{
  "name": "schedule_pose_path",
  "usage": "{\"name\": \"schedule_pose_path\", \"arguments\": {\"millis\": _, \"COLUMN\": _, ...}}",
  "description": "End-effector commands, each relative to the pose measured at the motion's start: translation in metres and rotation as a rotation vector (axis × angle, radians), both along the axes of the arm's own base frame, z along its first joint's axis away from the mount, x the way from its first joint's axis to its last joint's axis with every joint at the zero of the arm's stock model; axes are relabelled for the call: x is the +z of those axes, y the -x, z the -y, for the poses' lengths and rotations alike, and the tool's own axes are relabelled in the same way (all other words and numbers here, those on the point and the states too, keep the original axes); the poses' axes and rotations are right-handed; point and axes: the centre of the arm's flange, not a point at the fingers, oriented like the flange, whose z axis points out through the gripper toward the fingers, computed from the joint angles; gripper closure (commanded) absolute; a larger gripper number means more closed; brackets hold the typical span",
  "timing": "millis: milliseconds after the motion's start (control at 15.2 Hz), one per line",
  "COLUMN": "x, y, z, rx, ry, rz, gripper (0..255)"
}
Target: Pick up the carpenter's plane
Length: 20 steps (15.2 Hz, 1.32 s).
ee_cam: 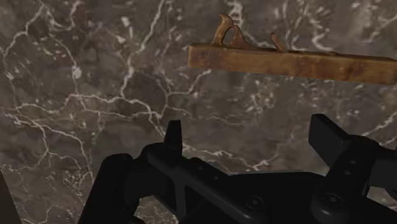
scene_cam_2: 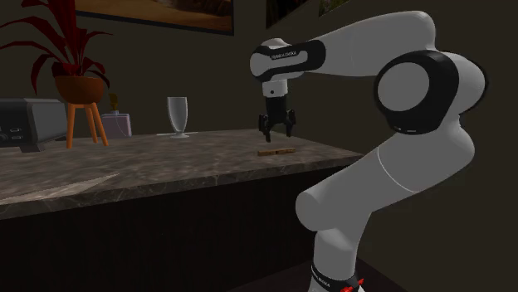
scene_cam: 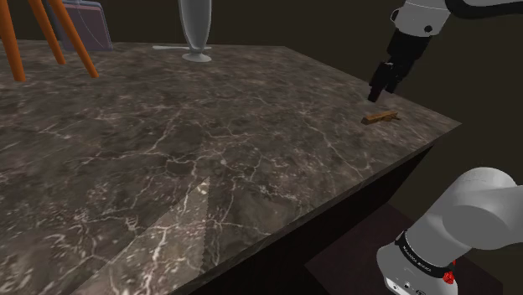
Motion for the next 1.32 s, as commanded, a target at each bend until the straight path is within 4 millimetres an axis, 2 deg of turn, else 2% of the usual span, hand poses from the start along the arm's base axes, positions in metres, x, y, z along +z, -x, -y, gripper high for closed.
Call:
{"name": "schedule_pose_path", "arguments": {"millis": 0, "x": 0.0, "y": 0.0, "z": 0.0, "rx": 0.0, "ry": 0.0, "rz": 0.0, "gripper": 0}}
{"name": "schedule_pose_path", "arguments": {"millis": 132, "x": 0.001, "y": 0.039, "z": 0.01, "rx": 0.277, "ry": -0.031, "rz": 0.049, "gripper": 0}}
{"name": "schedule_pose_path", "arguments": {"millis": 264, "x": -0.001, "y": 0.073, "z": 0.031, "rx": 0.554, "ry": -0.062, "rz": 0.098, "gripper": 0}}
{"name": "schedule_pose_path", "arguments": {"millis": 330, "x": -0.001, "y": 0.074, "z": 0.031, "rx": 0.56, "ry": -0.062, "rz": 0.099, "gripper": 0}}
{"name": "schedule_pose_path", "arguments": {"millis": 792, "x": -0.041, "y": 0.074, "z": 0.031, "rx": 0.56, "ry": -0.062, "rz": 0.099, "gripper": 0}}
{"name": "schedule_pose_path", "arguments": {"millis": 924, "x": -0.041, "y": 0.074, "z": 0.031, "rx": 0.56, "ry": -0.062, "rz": 0.099, "gripper": 0}}
{"name": "schedule_pose_path", "arguments": {"millis": 990, "x": -0.041, "y": 0.074, "z": 0.031, "rx": 0.56, "ry": -0.062, "rz": 0.099, "gripper": 255}}
{"name": "schedule_pose_path", "arguments": {"millis": 1254, "x": -0.041, "y": 0.074, "z": 0.032, "rx": 0.56, "ry": -0.062, "rz": 0.099, "gripper": 255}}
